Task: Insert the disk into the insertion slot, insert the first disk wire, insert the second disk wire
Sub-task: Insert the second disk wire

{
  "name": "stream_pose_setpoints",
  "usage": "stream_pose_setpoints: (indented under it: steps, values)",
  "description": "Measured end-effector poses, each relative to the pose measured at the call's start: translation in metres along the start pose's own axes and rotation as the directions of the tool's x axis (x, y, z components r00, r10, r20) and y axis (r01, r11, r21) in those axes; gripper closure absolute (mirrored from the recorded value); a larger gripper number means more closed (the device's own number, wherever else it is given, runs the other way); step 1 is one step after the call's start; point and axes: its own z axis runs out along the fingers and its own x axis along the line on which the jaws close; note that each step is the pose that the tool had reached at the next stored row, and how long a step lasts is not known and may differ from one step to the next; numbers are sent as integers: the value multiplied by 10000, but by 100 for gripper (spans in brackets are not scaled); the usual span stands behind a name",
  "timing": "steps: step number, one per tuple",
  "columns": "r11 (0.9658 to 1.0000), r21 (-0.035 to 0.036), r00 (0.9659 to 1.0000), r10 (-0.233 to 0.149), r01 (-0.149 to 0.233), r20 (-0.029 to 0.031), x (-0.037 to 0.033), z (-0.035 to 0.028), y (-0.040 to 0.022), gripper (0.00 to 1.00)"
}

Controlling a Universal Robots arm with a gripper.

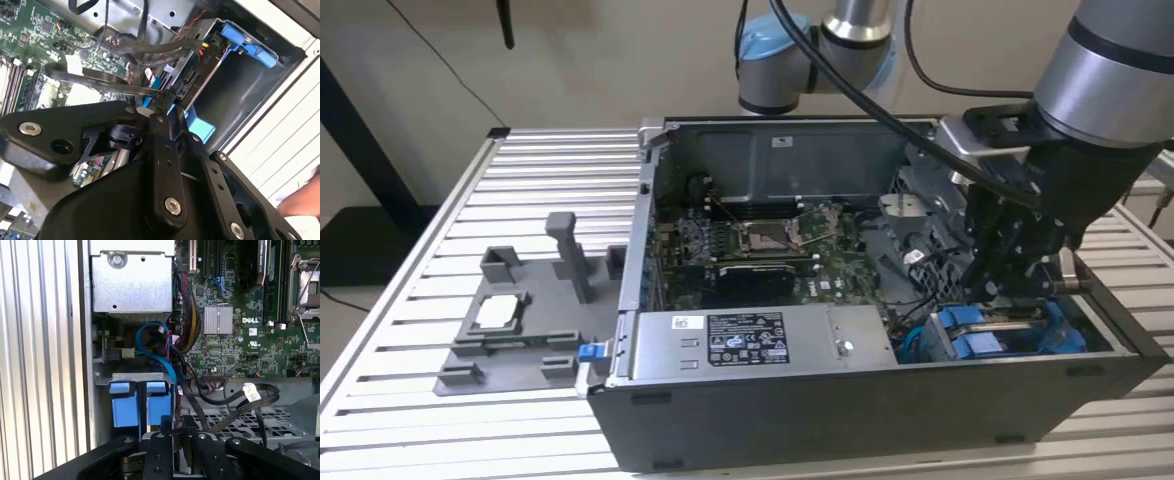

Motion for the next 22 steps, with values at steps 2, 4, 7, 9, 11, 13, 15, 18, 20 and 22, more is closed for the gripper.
stream_pose_setpoints:
  steps: [2,4,7,9,11,13,15,18,20,22]
  values:
    - [10000,11,10000,-82,82,5,0,9,13,78]
    - [9999,17,9999,-128,128,4,0,16,15,84]
    - [9999,15,9999,-142,142,7,6,19,14,84]
    - [9999,-56,9999,-135,135,5,15,18,-10,84]
    - [9998,-122,9999,-133,133,5,23,18,-52,84]
    - [9997,-185,9999,-129,129,5,30,19,-92,85]
    - [9996,-253,9999,-123,123,5,38,19,-122,85]
    - [9992,-372,9999,-115,115,6,57,19,-163,85]
    - [9990,-441,9999,-111,111,7,72,19,-196,85]
    - [9988,-477,9999,-108,109,19,86,19,-230,85]
